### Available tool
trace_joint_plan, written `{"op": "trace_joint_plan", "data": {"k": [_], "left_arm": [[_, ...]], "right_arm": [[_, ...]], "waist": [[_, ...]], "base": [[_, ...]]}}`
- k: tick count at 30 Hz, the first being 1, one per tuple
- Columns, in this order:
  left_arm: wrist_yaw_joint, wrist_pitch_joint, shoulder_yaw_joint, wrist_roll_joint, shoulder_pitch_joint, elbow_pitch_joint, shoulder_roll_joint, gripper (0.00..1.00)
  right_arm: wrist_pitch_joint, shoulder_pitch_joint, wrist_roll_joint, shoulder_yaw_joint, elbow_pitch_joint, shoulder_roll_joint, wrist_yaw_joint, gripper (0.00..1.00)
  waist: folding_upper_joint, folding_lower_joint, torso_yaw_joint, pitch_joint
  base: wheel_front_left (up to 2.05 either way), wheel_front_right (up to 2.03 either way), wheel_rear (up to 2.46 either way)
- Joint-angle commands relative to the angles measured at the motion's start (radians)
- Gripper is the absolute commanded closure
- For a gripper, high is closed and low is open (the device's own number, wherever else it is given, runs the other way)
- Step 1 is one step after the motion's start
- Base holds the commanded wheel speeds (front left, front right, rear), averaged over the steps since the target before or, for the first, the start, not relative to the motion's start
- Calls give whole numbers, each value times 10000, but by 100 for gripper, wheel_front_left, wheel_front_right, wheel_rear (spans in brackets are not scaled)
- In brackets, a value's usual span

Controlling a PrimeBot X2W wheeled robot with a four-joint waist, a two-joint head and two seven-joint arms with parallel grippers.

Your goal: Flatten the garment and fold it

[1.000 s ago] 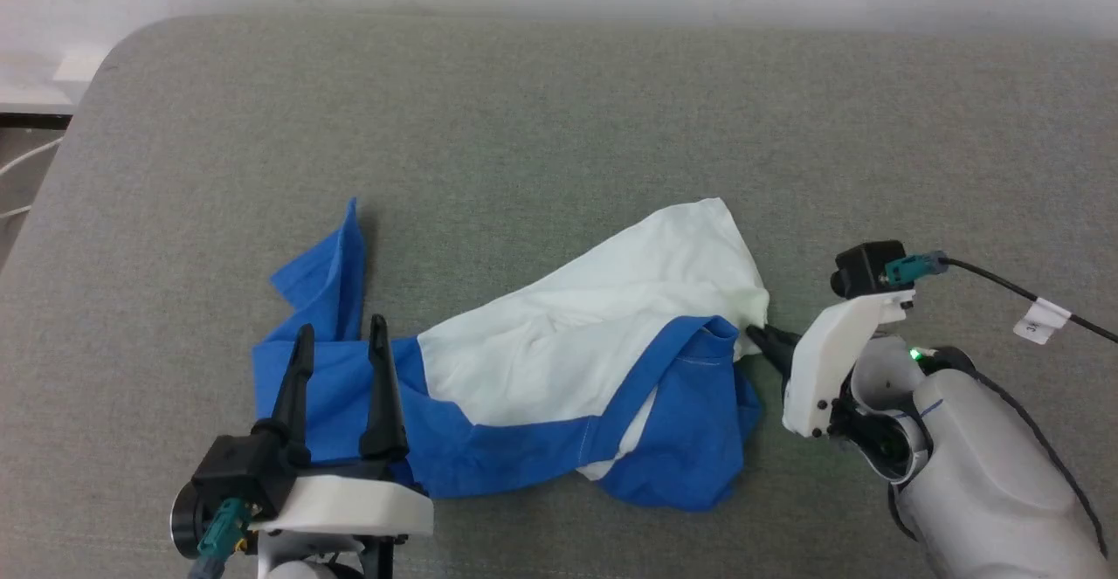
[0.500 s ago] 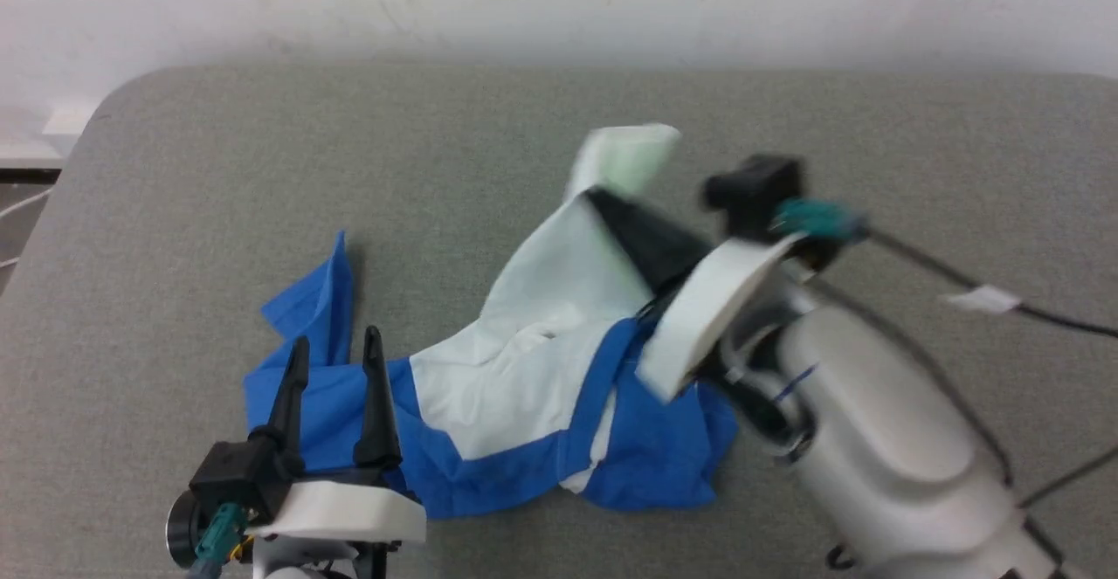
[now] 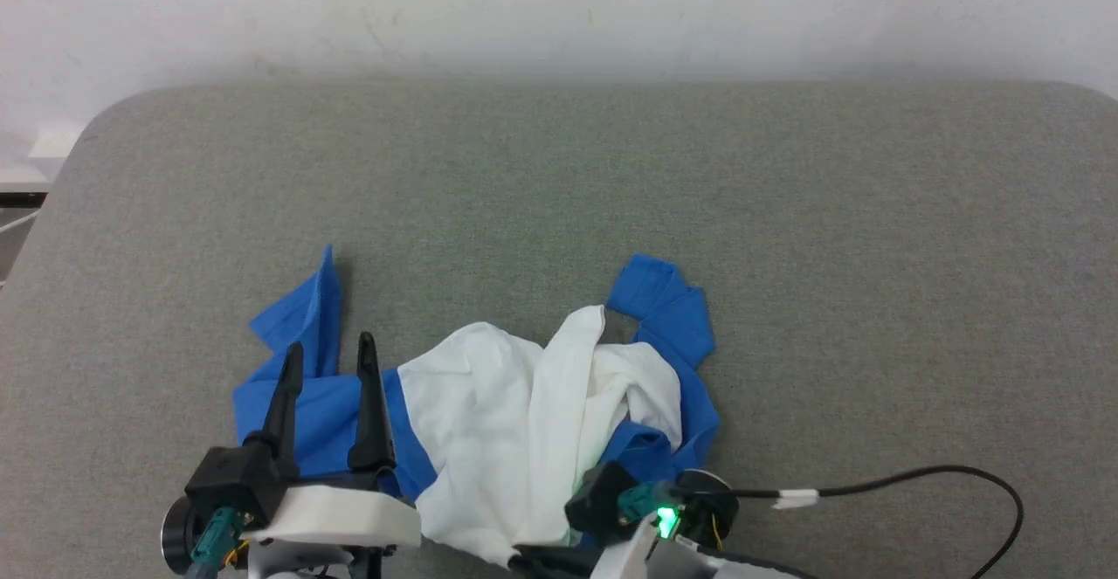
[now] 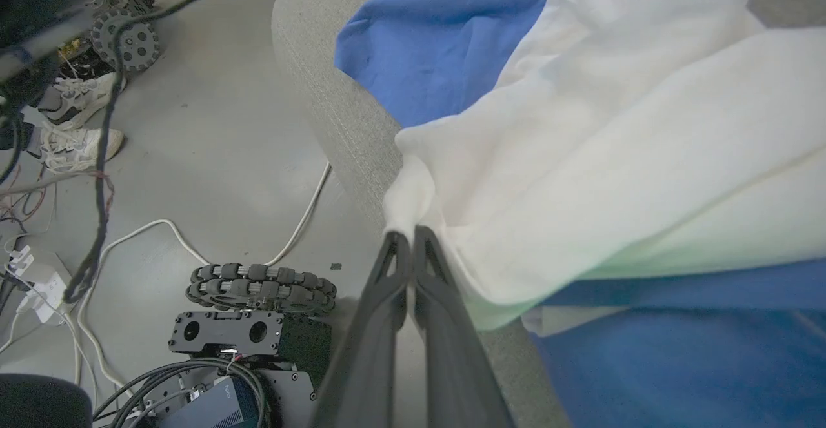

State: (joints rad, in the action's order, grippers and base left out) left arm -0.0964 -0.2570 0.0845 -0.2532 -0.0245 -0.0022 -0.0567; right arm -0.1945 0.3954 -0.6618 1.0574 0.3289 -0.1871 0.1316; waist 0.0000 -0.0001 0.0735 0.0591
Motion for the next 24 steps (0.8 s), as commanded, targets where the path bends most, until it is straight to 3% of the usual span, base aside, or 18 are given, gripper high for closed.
{"op": "trace_joint_plan", "data": {"k": [1,6,11,18,24], "left_arm": [[35,-47,-51,63,-127,22,30,0],[28,-47,-118,54,-191,61,38,0],[43,-47,-146,21,-221,84,43,0],[40,-47,-64,18,-93,36,53,0],[48,-47,63,-15,117,-83,60,0]], "right_arm": [[369,-33,-3,-82,-162,-73,-9,0],[1917,-158,576,-1280,-839,-322,-9,0],[2515,-602,935,-2766,-1591,-372,-9,0],[1455,-858,1517,-5540,-842,-477,-9,0],[61,-15,1573,-6271,1015,-546,-9,0]], "waist": [[0,1,-47,32],[0,1,-109,-13],[0,1,-99,-86],[0,1,133,-14],[0,1,502,412]], "base": [[0,0,0],[0,0,0],[0,0,0],[0,0,0],[0,0,0]]}}
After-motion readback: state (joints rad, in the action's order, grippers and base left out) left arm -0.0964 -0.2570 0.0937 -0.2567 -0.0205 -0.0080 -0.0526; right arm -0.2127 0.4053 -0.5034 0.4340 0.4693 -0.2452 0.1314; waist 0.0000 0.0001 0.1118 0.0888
